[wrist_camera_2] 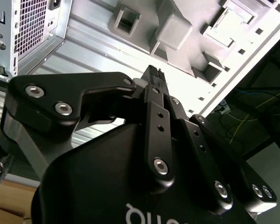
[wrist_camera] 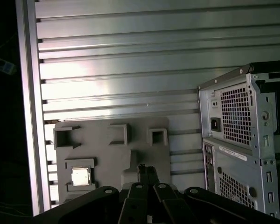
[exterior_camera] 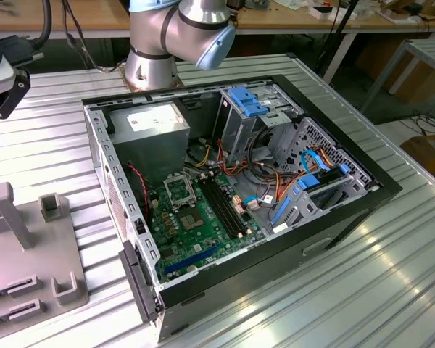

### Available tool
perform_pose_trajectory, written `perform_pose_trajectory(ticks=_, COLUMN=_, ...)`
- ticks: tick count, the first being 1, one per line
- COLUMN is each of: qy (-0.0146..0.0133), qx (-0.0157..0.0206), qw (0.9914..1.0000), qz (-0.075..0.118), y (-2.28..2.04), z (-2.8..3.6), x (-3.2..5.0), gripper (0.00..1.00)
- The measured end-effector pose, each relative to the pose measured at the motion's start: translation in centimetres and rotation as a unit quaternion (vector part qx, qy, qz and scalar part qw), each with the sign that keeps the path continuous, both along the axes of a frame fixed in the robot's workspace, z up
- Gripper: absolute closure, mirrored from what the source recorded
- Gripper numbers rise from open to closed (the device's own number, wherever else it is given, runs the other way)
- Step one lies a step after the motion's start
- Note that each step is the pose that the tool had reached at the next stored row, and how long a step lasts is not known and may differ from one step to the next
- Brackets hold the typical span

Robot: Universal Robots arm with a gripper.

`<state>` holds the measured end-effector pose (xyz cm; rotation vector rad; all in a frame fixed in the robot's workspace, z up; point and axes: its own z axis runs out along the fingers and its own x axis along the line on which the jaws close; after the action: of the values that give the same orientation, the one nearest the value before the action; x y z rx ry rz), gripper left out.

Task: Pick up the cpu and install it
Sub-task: 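Reach for the cpu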

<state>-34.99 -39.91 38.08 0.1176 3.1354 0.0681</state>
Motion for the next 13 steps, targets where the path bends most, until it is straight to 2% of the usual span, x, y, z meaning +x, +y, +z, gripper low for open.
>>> perform_pose_trajectory(ticks=6, qy=0.0000, qx=0.0000, qw=1.00000, qz=0.000, y=0.00, z=0.00, x=-0.04, gripper=0.88)
perform_pose_trajectory(ticks=13, qy=0.0000, qx=0.0000, qw=1.00000, qz=0.000, y=0.00, z=-0.01, x=-0.60, gripper=0.88)
